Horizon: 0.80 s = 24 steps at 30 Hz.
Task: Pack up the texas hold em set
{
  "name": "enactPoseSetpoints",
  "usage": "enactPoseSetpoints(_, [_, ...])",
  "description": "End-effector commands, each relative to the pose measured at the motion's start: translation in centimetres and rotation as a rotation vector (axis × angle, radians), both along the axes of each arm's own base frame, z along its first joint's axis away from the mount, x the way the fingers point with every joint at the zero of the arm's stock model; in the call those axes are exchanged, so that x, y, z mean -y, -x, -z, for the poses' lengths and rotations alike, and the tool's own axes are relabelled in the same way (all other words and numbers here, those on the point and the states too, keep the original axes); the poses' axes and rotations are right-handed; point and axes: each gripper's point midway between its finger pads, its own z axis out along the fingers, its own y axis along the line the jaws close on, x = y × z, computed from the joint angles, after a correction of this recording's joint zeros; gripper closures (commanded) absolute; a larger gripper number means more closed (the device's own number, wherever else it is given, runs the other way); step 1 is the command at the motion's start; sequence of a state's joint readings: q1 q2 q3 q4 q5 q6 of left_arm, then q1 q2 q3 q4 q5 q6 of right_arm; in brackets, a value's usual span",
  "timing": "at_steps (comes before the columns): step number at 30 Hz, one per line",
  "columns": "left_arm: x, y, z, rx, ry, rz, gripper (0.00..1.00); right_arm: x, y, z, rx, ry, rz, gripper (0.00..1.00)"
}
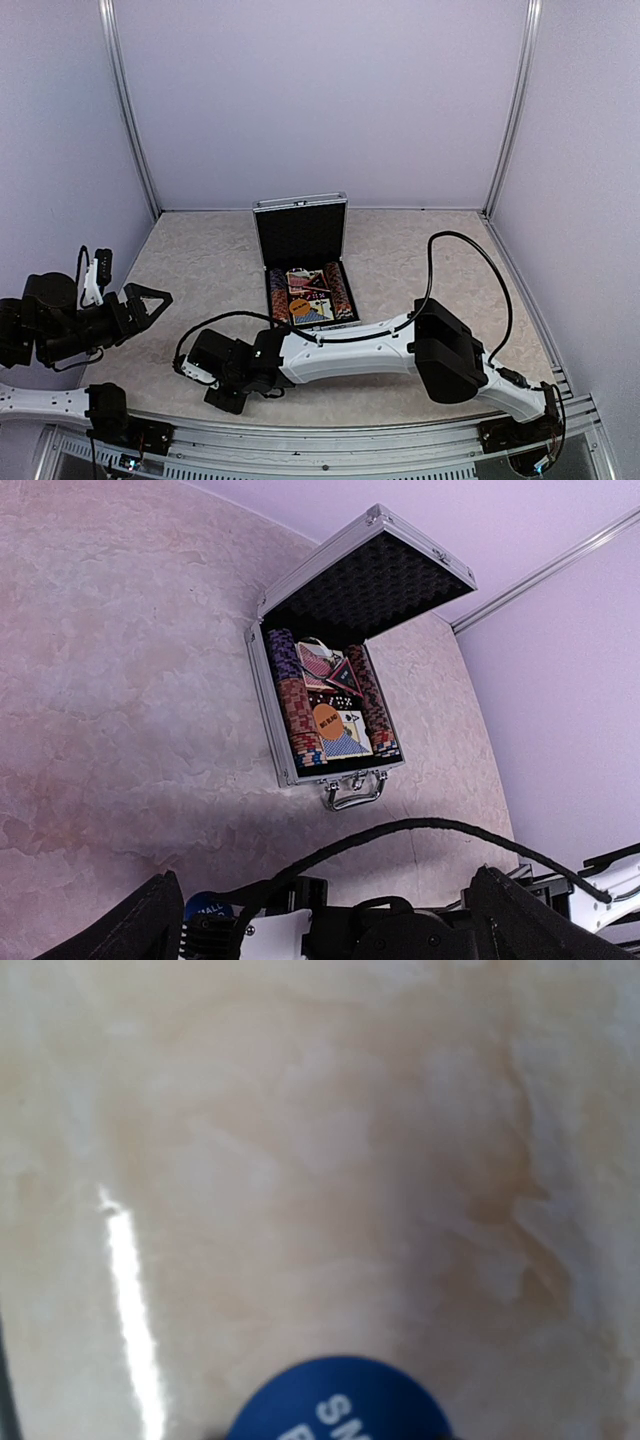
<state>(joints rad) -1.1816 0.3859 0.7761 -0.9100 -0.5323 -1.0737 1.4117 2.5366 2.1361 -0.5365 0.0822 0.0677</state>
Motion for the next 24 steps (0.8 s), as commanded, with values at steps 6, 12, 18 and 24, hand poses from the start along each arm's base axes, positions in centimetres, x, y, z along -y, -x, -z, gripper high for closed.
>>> enactPoseSetpoints(6, [-2.0, 0.6, -1.9, 0.048, 0.117, -0.014, 0.01, 1.7, 0.3, 2.7, 0.004, 0.099, -0.003, 0.58])
enactPoseSetpoints(12, [-2.0, 0.6, -1.9, 0.050, 0.119, -0.011, 0.01, 1.3, -0.5, 0.3, 0.045, 0.066, 0.005, 0.48])
enactPoseSetpoints(18, [-2.0, 0.7, -1.8, 0.048, 0.117, -0.011, 0.01, 0.7, -1.1, -1.4, 0.009, 0.014, 0.010, 0.43])
enactPoseSetpoints(24, [-2.1, 0.7, -1.7, 0.046, 0.120, -0.011, 0.01, 0.5, -1.7, -1.1, -0.031, 0.002, 0.020, 0.40])
